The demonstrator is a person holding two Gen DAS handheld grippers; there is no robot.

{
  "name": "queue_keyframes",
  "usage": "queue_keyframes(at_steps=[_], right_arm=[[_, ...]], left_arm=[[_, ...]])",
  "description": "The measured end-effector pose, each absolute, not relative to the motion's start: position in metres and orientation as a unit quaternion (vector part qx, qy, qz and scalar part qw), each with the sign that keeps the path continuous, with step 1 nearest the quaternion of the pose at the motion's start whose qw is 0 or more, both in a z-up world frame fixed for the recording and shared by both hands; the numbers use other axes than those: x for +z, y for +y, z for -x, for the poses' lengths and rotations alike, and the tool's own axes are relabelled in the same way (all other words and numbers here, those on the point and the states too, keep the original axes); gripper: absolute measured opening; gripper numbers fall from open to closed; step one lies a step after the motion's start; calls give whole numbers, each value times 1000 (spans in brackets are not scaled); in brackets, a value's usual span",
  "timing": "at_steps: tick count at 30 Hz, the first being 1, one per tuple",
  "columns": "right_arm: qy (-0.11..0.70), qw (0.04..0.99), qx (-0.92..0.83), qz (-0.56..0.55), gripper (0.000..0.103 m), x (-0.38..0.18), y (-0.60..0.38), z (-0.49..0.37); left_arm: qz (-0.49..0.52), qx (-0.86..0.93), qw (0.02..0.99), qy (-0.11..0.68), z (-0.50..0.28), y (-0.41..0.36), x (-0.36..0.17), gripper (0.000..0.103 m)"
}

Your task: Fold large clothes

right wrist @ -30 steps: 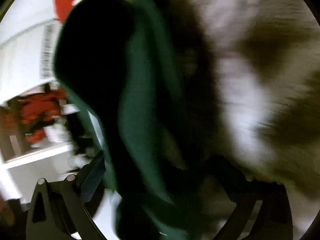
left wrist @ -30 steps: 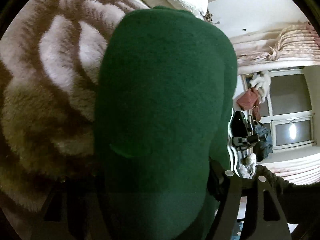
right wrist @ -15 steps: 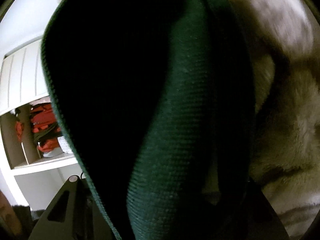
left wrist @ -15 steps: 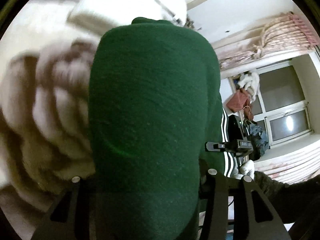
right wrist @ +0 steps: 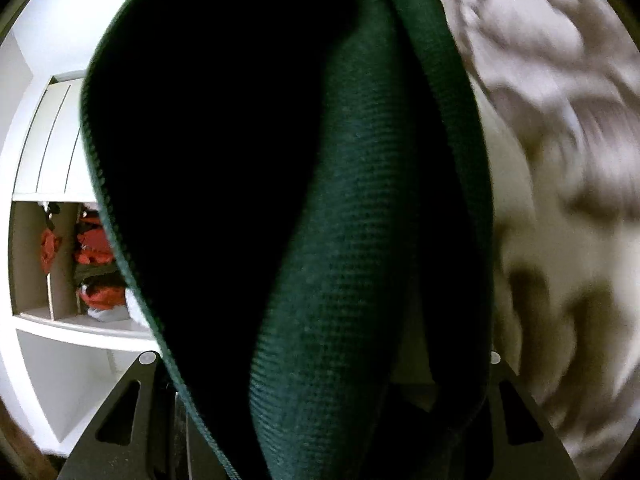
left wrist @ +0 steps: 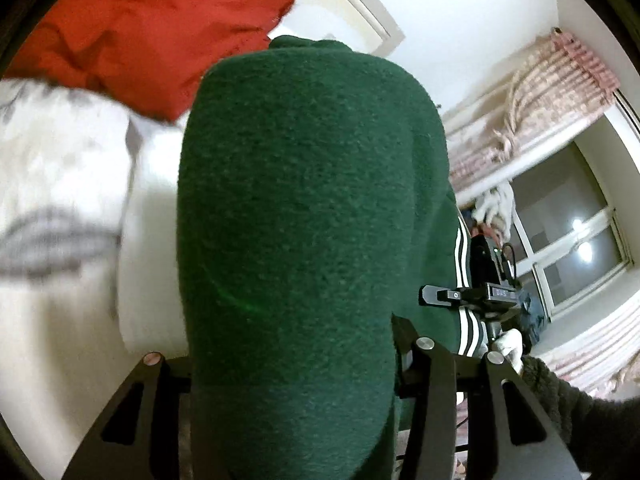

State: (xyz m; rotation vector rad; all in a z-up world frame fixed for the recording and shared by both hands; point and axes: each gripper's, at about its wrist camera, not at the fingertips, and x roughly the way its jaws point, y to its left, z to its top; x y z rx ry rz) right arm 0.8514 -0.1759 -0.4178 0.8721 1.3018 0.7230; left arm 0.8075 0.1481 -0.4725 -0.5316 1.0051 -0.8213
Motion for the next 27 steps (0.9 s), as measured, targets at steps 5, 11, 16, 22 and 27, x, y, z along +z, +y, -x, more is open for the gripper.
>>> queue_keyframes(at_steps=[5,11,16,22,27], right_arm=[[585,658,300,-367,50,-434,-170,-960],[629,642,257,-356,50,-504,-186,-1022],[648,636,250,-336,64,-498,-230,-1035],[650,728,146,-162,80,-424,-282,-991],[603,797,33,-21,91,-388,-278,-955]], left_arm=[[260,-355,745,501,-897,170,-535,45],[318,-315,687,573,-924,186,-617,71],[322,-279,691,584,-913,189,-600,71],[199,-163,797,546,-878,178,-545,87],[69,-50,872,482,-807,174,-507,95]])
